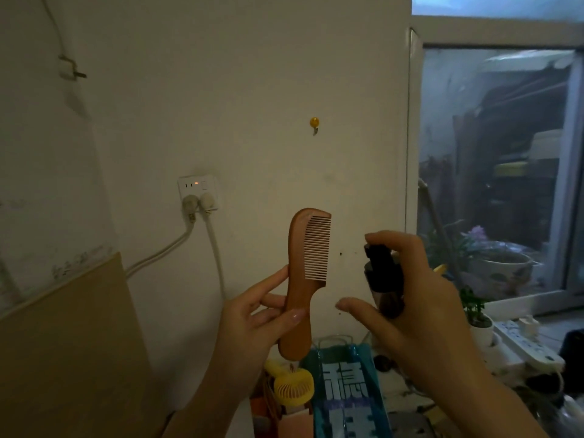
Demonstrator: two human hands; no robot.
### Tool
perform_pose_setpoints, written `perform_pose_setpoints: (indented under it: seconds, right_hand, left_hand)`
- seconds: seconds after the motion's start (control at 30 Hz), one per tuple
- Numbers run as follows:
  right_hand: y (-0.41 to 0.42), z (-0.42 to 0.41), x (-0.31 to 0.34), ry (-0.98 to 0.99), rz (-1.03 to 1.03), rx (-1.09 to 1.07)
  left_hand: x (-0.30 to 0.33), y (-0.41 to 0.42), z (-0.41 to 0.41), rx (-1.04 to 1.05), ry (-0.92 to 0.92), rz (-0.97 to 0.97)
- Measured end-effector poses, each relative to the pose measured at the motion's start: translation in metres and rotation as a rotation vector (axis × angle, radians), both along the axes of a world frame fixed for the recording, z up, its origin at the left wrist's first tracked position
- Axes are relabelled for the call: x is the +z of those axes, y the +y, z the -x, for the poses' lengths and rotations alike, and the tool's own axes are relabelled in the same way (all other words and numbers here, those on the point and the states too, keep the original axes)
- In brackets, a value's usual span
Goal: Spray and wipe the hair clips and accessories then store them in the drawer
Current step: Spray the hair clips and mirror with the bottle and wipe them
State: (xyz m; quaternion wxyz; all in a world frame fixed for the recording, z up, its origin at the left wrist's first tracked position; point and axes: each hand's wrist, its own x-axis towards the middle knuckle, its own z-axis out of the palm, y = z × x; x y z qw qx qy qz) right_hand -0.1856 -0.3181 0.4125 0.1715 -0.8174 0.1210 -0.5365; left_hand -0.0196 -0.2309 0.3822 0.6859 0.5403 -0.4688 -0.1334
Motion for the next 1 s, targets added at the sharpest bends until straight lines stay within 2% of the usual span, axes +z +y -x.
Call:
perform_pose_setpoints:
  seconds: [0.27,0.4,0.5,0.67,0.83,1.0]
  right_hand:
    - [-0.012,-0.003,-0.008,0.037,0.085,-0.096]
    - [-0.016,-0.001,-0.012,0.010,0.047,-0.157]
    - [-0.018,0.004,-0.015,-0.013,-0.006,-0.128]
    - [-0.010,0.011,-0.018,-0.023,-0.085,-0.020]
    - [-0.001,0.007,-0.018,-0.007,-0.158,0.055]
    - [-0.001,-0.004,-0.017,0.039,-0.101,0.002]
  left_hand:
    - [-0.004,0.000,0.002,-0.002,-0.040,-0.014]
    - [-0.007,0.000,0.005,-0.001,-0.046,-0.032]
    - [-0.007,0.001,0.006,-0.026,0.022,-0.027]
    - [-0.006,0.003,0.006,-0.173,0.292,0.017]
    - [-0.009,0.005,0.006,-0.201,0.332,0.026]
    - [-0.010,0.009,0.006,-0.169,0.300,0.047]
